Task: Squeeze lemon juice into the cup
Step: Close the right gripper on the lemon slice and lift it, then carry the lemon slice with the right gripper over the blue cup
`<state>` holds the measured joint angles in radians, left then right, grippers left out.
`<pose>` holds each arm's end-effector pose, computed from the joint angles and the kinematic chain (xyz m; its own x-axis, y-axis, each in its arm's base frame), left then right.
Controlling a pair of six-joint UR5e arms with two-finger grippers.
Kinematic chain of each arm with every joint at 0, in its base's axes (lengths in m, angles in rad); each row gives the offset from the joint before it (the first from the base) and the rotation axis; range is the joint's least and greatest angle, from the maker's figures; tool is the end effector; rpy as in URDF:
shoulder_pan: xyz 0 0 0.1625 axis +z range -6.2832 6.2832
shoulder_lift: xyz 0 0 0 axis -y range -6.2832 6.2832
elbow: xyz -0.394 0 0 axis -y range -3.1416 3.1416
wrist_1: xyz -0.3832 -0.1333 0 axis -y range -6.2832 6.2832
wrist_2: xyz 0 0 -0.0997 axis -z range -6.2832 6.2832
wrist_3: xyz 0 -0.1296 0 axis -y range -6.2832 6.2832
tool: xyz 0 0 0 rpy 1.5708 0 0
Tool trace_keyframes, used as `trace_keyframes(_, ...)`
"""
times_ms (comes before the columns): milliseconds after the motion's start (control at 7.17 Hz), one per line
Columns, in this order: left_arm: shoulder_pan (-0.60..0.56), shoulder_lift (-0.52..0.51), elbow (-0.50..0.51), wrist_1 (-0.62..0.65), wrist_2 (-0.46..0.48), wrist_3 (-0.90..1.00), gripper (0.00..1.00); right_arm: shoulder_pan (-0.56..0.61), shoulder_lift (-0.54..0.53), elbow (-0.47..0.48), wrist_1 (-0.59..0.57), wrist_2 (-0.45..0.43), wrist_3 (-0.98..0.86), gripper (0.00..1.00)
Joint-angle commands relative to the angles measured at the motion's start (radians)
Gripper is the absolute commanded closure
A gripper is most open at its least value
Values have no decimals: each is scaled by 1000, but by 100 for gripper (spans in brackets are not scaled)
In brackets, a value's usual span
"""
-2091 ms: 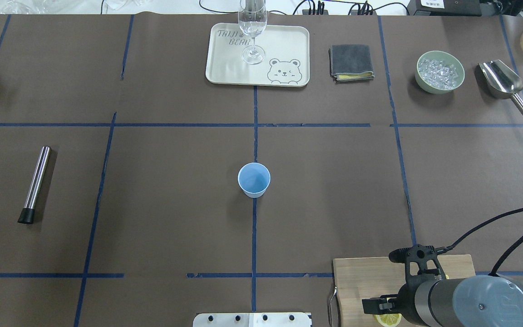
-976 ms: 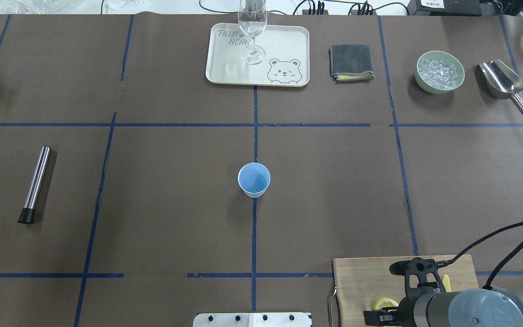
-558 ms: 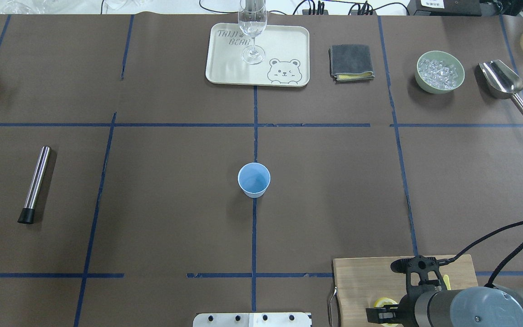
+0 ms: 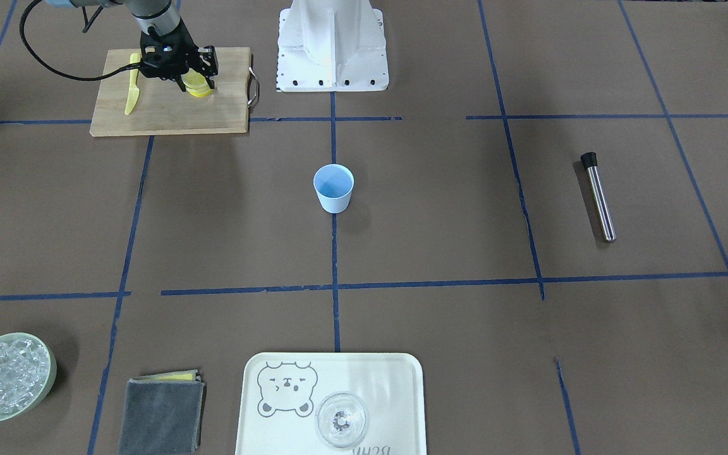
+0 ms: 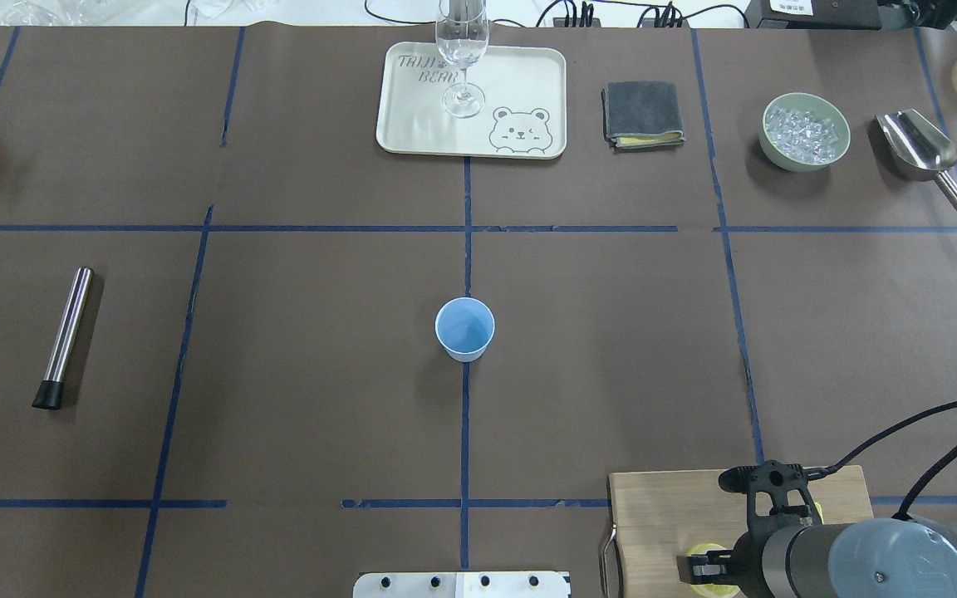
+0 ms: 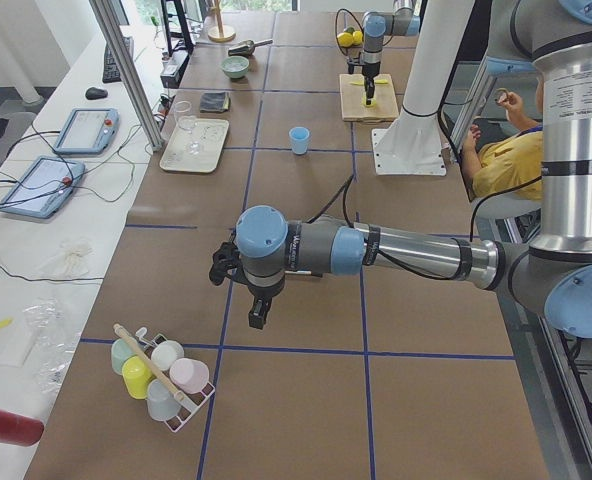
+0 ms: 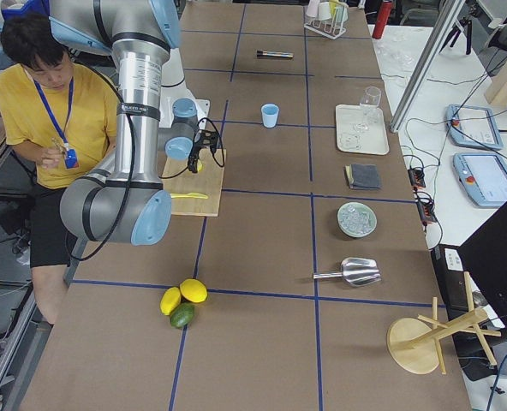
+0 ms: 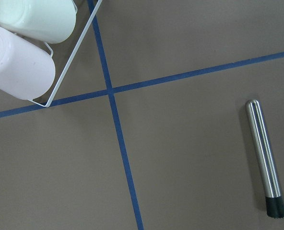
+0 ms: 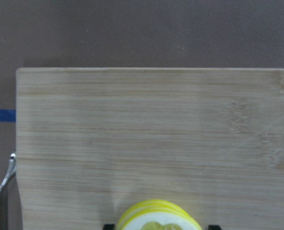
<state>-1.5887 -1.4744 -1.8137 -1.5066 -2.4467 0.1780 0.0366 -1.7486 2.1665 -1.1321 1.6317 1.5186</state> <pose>-0.0418 -0.4467 0.5732 0.6344 0.2273 -0.7389 -0.0960 0.9716 0.2165 -0.4387 -0.1416 0.4042 0.6532 -0.0282 0.7567 0.0436 0.9991 -0.0004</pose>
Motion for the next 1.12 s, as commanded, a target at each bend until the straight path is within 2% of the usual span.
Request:
trace_keyframes(0,-1,0,-3,0,0,2,0,0,-2,15,0,-6,0,41)
trace_keyframes(279,-1,14,-12,0,0,0,0,5,-60,83,-2,-4,-1,41)
trace_keyframes(558,-1,31,-30,0,0,2,0,49,-72,124,0,8,-1,41)
trace_keyframes(697,-1,32,-33,0,0,2,0,118,-68,137,0,52,-3,41)
trace_keyframes(976,-1,39,-33,-1,0,2,0,271,-11,125,-2,218,-9,41)
